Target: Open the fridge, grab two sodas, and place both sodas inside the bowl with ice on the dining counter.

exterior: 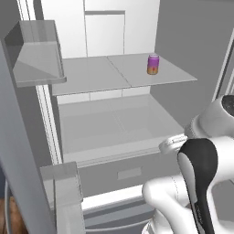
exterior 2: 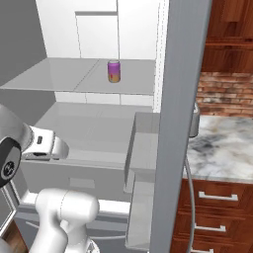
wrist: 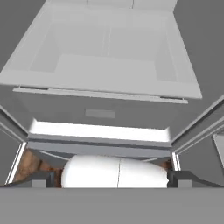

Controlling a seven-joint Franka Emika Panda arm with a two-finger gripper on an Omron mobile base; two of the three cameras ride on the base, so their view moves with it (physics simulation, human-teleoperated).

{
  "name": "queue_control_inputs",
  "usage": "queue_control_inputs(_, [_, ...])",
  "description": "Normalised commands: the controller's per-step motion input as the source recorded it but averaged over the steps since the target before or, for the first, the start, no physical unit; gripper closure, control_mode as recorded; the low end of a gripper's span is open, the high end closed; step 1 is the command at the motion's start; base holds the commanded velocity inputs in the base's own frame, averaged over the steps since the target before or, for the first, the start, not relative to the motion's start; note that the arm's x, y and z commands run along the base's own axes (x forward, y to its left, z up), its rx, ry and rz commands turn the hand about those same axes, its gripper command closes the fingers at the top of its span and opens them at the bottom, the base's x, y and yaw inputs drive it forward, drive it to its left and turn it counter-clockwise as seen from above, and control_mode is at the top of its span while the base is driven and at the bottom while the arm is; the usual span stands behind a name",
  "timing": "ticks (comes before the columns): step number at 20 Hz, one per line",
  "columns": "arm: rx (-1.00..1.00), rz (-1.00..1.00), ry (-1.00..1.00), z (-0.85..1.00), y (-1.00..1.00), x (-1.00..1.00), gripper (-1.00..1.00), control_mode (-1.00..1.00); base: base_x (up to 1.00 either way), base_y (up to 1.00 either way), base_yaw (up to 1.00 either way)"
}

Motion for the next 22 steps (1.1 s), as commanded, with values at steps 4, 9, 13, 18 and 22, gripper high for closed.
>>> queue_control_inputs(4, [0.0, -0.14, -0.42, 0.68, 0.02, -0.04, -1.0, -1.0, 0.0, 0.0, 0.0])
queue_control_inputs(9, [0.06, -0.08, -0.45, 0.67, 0.0, -0.16, -1.0, -1.0, 0.0, 0.0, 0.0])
queue_control_inputs(13, [0.2, -0.07, -0.36, 0.72, 0.0, 0.03, -1.0, -1.0, 0.0, 0.0, 0.0])
queue_control_inputs(18, [0.22, -0.06, -0.26, 0.56, 0.0, 0.36, -1.0, -1.0, 0.0, 0.0, 0.0])
queue_control_inputs(22, [0.0, -0.05, -0.06, 0.26, 0.05, 0.5, -1.0, -1.0, 0.0, 0.0, 0.0])
